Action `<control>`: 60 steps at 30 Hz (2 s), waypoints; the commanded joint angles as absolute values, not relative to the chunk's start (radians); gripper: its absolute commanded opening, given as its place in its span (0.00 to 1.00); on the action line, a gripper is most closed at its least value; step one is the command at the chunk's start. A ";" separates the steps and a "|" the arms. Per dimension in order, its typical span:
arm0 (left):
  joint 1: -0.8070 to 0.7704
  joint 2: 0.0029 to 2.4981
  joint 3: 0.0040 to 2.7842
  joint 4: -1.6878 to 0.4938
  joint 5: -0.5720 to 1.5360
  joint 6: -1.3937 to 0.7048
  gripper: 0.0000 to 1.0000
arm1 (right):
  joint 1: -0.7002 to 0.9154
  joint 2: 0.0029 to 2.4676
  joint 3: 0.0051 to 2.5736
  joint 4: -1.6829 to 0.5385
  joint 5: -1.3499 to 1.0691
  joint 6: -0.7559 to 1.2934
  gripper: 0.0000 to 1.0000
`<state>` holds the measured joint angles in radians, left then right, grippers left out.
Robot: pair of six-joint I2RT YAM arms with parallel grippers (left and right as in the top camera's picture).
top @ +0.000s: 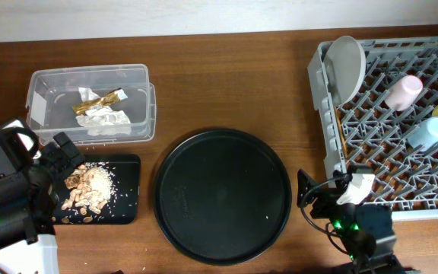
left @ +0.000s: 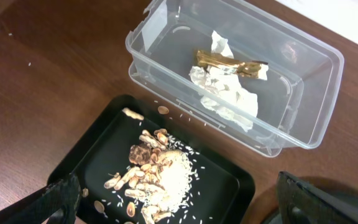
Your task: Sort waste into correct bins and load items into the dishwasher rack
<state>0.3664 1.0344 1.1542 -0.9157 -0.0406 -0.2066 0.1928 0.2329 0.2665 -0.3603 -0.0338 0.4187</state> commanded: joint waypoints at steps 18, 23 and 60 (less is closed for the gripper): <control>0.371 1.035 1.164 -0.914 -0.041 -0.216 0.99 | 0.031 0.003 0.006 -0.005 -0.061 0.239 0.99; 0.371 1.035 1.164 -0.914 -0.041 -0.216 0.99 | 0.031 0.003 0.006 -0.080 0.002 0.213 0.99; 0.369 1.035 1.164 -0.914 -0.041 -0.216 0.99 | 0.031 0.040 0.006 -0.080 0.010 -0.077 0.99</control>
